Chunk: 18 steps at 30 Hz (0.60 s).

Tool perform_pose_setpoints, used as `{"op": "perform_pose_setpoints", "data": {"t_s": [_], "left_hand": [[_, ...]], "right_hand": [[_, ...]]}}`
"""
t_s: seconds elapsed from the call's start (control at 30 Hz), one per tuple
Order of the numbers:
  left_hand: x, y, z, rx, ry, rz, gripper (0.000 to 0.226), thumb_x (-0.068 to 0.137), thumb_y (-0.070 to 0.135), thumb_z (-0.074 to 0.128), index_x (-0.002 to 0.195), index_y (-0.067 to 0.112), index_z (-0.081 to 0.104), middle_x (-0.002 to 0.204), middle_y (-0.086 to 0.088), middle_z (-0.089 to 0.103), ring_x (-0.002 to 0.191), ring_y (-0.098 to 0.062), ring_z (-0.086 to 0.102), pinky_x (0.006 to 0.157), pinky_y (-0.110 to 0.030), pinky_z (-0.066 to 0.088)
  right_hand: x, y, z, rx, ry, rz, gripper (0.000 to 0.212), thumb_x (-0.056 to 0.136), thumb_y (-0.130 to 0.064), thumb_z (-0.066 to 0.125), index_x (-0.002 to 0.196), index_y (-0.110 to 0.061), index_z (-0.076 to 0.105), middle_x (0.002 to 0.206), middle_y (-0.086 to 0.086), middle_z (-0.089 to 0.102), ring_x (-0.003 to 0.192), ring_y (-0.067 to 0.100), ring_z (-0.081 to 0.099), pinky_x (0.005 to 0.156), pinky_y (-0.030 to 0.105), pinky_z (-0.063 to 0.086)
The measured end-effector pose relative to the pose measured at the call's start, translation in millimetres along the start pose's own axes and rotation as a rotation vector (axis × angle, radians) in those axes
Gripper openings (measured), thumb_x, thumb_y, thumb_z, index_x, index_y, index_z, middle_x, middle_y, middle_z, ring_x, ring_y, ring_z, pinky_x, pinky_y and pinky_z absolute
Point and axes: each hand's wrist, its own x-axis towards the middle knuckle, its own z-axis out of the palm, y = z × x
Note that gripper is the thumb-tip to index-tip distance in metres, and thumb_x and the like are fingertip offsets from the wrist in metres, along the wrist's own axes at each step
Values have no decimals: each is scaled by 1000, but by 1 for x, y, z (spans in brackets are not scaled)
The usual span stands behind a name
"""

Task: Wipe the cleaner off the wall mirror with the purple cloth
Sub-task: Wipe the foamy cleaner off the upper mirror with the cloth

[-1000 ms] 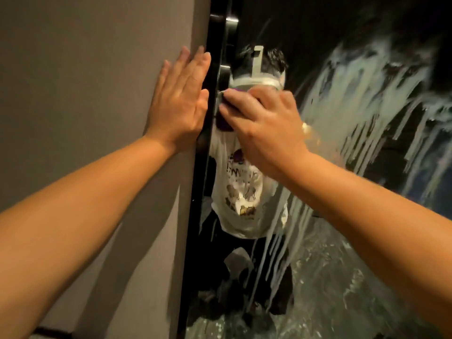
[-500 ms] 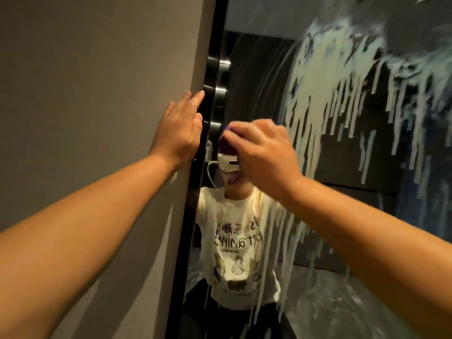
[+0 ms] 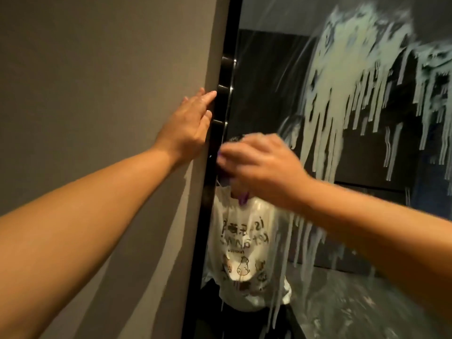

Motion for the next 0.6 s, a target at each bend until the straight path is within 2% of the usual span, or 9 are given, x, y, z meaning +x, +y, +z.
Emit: {"op": "perform_pose_setpoints", "data": {"t_s": [0.07, 0.13, 0.2, 0.27, 0.37, 0.43, 0.5, 0.6], "left_hand": [[-1, 0, 1, -11, 11, -31, 50, 102, 23, 34, 151, 17, 34, 159, -11, 28, 148, -21, 20, 118, -26, 8], [-3, 1, 3, -11, 29, -38, 52, 100, 26, 32, 151, 18, 33, 159, -9, 27, 146, -16, 18, 117, -26, 9], [-3, 3, 5, 1, 58, -19, 55, 97, 28, 31, 151, 17, 35, 158, -10, 31, 140, -4, 18, 117, -23, 7], [-3, 7, 6, -2, 72, -20, 55, 96, 27, 31, 150, 16, 35, 157, -10, 32, 134, 2, 16, 117, -22, 6], [-5, 17, 5, -30, 83, -70, 47, 104, 20, 34, 151, 16, 34, 158, -6, 32, 129, 6, 14, 117, -24, 9], [-6, 25, 5, -30, 122, -77, 45, 105, 19, 33, 150, 15, 35, 156, -7, 35, 137, -1, 20, 121, -36, 16], [-6, 34, 11, -20, 147, -88, 47, 104, 24, 31, 149, 14, 36, 153, -11, 40, 143, -18, 31, 118, -47, 25], [-4, 50, 22, 42, 167, -143, 48, 104, 26, 34, 150, 13, 32, 155, -10, 35, 146, -23, 26, 119, -48, 24]], "right_hand": [[60, 89, -17, -247, 163, 258, 34, 97, -24, 51, 128, -19, 63, 132, 10, 63, 113, 39, 58, 88, 47, 47], [97, 159, -32, -350, 112, 488, 41, 97, -30, 38, 129, -18, 61, 131, 14, 61, 118, 40, 55, 95, 50, 45], [109, 183, -33, -319, 6, 570, 40, 96, -28, 39, 129, -20, 60, 129, 14, 61, 120, 40, 53, 98, 51, 44], [102, 164, -25, -308, 13, 507, 35, 96, -24, 46, 127, -24, 62, 130, 9, 61, 118, 40, 53, 93, 49, 43], [43, 75, -7, -203, 18, 308, 29, 93, -23, 59, 122, -20, 65, 126, 8, 63, 110, 37, 55, 86, 46, 43], [-17, 4, 2, -40, -91, 161, 33, 91, -30, 66, 124, -22, 65, 134, 2, 58, 115, 32, 53, 90, 48, 44], [-66, -47, 6, 42, -223, -7, 35, 93, -35, 64, 128, -27, 63, 139, -2, 53, 120, 29, 52, 92, 47, 46], [-86, -47, -2, 148, -252, -69, 35, 96, -30, 60, 130, -28, 61, 137, -4, 56, 120, 27, 55, 92, 47, 48]]}}
